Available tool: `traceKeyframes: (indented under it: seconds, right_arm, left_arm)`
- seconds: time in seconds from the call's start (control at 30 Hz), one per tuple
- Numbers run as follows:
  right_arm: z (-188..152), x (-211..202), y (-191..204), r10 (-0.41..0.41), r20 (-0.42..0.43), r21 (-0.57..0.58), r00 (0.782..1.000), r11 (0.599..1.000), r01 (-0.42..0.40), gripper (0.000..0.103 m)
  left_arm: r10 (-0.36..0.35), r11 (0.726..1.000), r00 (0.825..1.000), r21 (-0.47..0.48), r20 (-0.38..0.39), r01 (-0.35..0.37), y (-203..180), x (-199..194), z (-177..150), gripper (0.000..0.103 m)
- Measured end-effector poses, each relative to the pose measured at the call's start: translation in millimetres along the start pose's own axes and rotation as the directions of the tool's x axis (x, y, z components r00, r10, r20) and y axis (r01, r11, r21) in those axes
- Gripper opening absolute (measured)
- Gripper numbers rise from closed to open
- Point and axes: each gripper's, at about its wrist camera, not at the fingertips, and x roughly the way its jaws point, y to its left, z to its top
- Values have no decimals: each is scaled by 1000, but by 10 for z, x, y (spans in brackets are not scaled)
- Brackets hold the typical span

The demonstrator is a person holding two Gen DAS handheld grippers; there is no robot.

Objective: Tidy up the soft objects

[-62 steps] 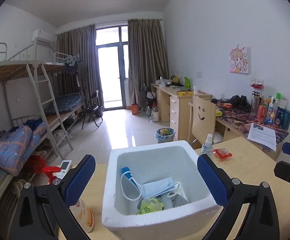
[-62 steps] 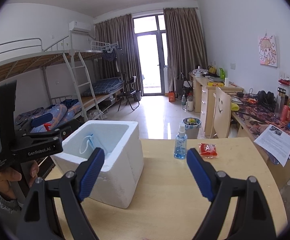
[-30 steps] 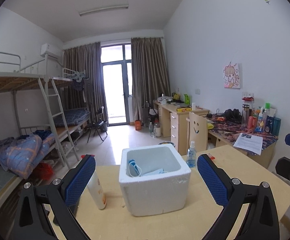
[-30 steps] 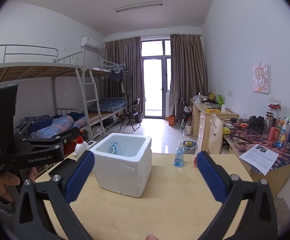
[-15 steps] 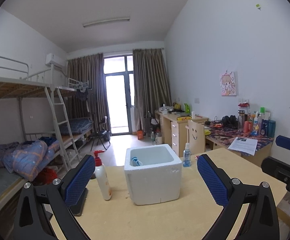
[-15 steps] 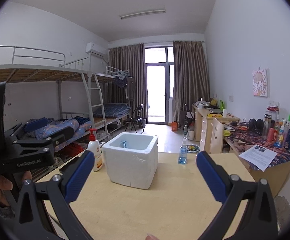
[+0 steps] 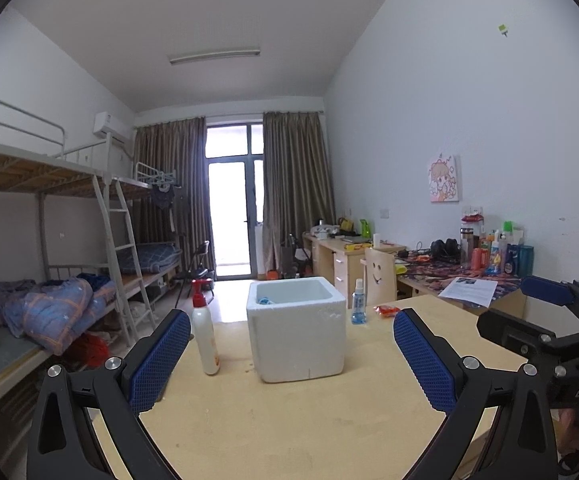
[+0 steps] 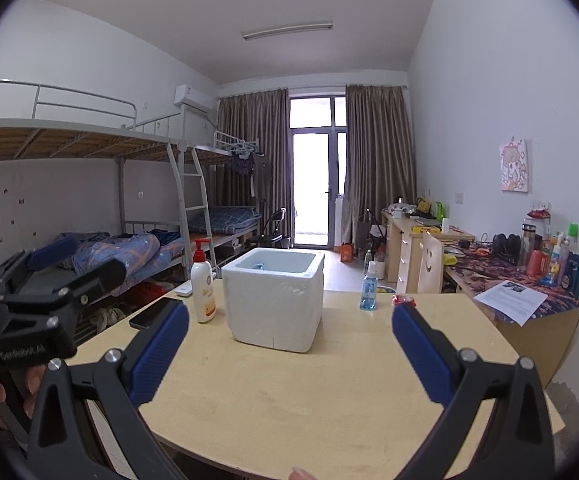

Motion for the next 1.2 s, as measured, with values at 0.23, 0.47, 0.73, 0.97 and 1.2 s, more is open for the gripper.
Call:
traceKeyframes:
  seconds: [0.23, 0.47, 0.73, 0.97, 1.2]
  right_arm:
    - [-190, 27, 64, 2, -11, 9, 1000, 1000, -2, 103]
    - [-296, 4, 112, -9, -9, -7, 1000, 1000, 9, 103]
    - [-446, -35, 137, -13, -2, -8, 1000, 1000, 13, 103]
    - [-547, -31, 193, -15, -10, 5, 1000, 1000, 15, 103]
    - [-636, 13, 188, -19, -31, 1, 999, 1000, 19, 103]
  left_arm:
    - [-12, 1000, 1000, -27, 11, 12, 48, -94, -214, 102]
    - [-46, 998, 999, -33, -4, 46, 44, -30, -414, 102]
    - [-48, 998, 998, -53, -35, 46, 51, 1, -568, 102]
    - [-20, 998, 997, -64, -71, 15, 77, 56, -663, 102]
    - [-16, 997, 995, -76, -98, 8, 103, 81, -729, 102]
